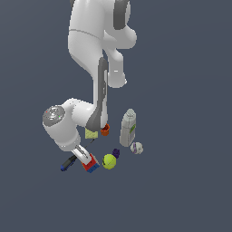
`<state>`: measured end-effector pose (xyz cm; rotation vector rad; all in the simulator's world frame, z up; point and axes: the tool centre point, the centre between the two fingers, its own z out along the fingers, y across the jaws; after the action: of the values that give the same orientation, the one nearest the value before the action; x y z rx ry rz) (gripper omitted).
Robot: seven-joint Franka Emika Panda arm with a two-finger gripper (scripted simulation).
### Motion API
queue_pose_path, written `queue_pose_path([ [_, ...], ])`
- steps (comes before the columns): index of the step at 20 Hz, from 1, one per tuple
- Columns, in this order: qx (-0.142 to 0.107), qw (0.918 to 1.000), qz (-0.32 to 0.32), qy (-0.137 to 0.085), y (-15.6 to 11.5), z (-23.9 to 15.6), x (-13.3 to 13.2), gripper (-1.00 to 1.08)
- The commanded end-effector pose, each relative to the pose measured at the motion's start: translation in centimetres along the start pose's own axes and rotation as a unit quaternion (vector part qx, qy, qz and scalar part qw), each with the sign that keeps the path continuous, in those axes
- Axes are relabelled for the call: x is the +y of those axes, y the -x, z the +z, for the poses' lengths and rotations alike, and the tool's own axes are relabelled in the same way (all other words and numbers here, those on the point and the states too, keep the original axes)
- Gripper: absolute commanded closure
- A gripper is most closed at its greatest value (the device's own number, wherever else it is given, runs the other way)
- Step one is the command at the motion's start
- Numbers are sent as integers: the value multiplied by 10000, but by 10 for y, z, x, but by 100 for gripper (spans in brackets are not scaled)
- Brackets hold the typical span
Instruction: Pick up a designated object from a clutter of objects.
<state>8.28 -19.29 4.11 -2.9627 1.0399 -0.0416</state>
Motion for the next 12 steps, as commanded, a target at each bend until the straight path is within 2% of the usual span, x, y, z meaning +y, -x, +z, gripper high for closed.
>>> queue_pose_path([
  [1, -125, 9999, -20, 50, 10, 23, 1, -92],
  [5, -123, 9999, -17, 50, 9, 26, 1, -92],
  [6, -123, 9999, -17, 50, 9, 26, 1, 108],
  [12, -123, 9999, -17, 50, 9, 26, 1, 108],
])
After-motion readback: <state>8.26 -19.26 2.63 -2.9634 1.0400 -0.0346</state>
